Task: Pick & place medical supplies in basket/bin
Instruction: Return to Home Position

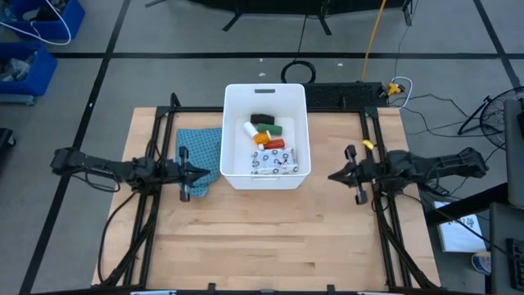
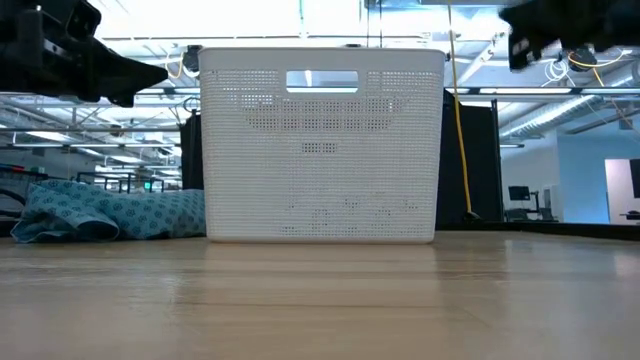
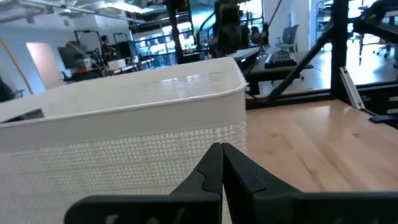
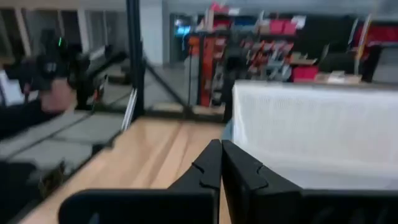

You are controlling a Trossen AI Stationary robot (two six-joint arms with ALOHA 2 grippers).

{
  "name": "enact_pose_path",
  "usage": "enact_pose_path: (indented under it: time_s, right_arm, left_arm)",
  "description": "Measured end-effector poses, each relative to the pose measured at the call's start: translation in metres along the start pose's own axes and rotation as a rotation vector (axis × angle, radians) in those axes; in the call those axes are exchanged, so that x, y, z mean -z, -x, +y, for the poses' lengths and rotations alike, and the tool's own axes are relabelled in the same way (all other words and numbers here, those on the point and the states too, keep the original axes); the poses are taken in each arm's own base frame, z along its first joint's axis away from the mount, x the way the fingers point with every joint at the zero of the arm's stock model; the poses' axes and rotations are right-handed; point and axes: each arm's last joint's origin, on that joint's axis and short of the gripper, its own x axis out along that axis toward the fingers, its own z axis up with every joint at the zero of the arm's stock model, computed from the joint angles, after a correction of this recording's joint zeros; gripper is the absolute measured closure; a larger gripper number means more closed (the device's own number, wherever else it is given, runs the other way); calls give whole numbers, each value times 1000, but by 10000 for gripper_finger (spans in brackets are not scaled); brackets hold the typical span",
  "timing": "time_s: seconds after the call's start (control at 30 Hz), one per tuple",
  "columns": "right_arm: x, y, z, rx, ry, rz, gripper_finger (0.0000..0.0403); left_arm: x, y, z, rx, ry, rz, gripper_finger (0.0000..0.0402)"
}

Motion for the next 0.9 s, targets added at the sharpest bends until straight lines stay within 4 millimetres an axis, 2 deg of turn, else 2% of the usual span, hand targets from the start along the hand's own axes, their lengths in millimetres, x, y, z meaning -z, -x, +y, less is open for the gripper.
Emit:
enact_pose_path:
  time_s: [0.1,0.53,0.9]
  right_arm:
    - [18,4,1,7,3,2,403]
    - [54,13,1,10,2,-59,403]
    - [57,17,0,64,0,-113,403]
  left_arm:
    - [-1,0,-1,10,-20,-13,400]
    - [-1,0,-1,6,-13,-7,400]
    - [0,0,-2,6,-4,5,400]
